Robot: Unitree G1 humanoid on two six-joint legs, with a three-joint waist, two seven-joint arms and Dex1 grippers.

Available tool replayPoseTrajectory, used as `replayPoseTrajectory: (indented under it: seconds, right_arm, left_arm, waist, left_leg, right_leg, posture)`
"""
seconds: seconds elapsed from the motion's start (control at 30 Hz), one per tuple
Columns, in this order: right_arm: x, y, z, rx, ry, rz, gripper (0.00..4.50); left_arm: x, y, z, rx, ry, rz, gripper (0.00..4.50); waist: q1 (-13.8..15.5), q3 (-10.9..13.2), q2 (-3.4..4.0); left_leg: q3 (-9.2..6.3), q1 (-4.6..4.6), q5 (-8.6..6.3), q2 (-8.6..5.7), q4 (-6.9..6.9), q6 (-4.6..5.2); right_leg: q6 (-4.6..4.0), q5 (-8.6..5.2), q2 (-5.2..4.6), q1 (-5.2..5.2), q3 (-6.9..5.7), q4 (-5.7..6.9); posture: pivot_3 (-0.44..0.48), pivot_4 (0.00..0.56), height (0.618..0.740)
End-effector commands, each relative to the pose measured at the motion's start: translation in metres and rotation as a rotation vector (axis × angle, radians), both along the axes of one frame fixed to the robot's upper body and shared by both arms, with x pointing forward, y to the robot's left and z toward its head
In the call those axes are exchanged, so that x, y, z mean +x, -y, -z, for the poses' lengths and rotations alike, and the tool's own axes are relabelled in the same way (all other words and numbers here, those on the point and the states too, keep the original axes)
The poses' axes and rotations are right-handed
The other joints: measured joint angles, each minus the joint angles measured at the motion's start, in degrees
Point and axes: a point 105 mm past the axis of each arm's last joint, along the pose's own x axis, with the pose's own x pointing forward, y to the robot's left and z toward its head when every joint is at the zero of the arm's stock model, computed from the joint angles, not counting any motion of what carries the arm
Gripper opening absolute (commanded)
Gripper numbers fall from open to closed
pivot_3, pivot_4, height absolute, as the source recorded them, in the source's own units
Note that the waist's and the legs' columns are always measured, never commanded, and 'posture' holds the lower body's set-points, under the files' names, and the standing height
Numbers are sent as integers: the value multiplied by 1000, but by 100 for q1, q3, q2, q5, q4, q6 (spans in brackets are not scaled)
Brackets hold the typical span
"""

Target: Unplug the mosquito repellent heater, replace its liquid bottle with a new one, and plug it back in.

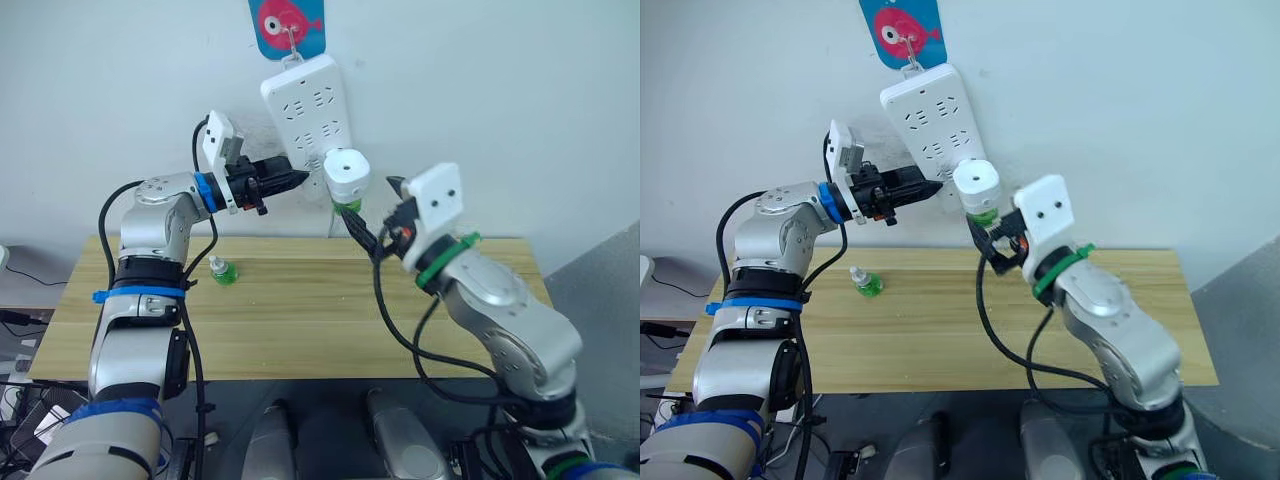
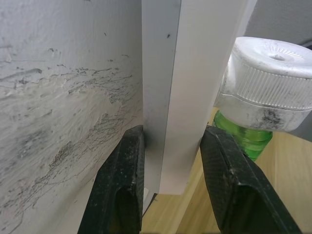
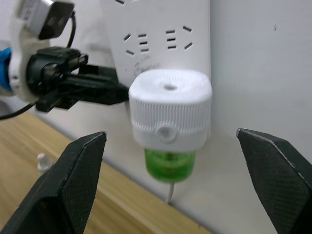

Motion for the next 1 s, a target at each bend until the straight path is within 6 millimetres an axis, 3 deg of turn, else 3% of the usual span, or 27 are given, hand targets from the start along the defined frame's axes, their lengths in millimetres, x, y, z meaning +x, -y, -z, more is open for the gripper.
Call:
replayPoseTrajectory:
  seconds: [0.03, 0.63, 0.83, 1.0]
  right_arm:
    - [3, -5, -10, 21, 35, 13, 4500]
    - [28, -34, -18, 74, 81, 0, 4500]
    - [31, -33, -15, 94, 62, 3, 2980]
    - [24, -22, -18, 102, 64, 11, 3003]
  left_arm:
    - [-1, 0, -8, -1, 35, -9, 1346]
    - [-1, 2, -13, -1, 46, -13, 1346]
    - [0, 0, -14, -3, 47, -26, 1346]
    - [3, -4, -10, 9, 47, -58, 1346]
  waist:
    - [1, 0, 0]
    - [1, 1, 2]
    - [1, 1, 2]
    - [9, 1, 2]
  left_leg:
    - [-1, -2, 0, 0, 0, 0]
    - [-9, -4, 0, -2, 0, 0]
    - [-10, -5, 0, -2, -1, 0]
    - [-12, -5, 0, -2, 0, 0]
  right_leg:
    - [-1, 1, 0, 0, -2, 0]
    - [-2, 1, -2, 0, -12, 1]
    - [-3, 2, -3, 0, -12, 1]
    - [-3, 2, -3, 0, -15, 3]
  posture:
    - [-283, 295, 736]
    - [-273, 289, 736]
    - [-271, 288, 736]
    - [-274, 287, 736]
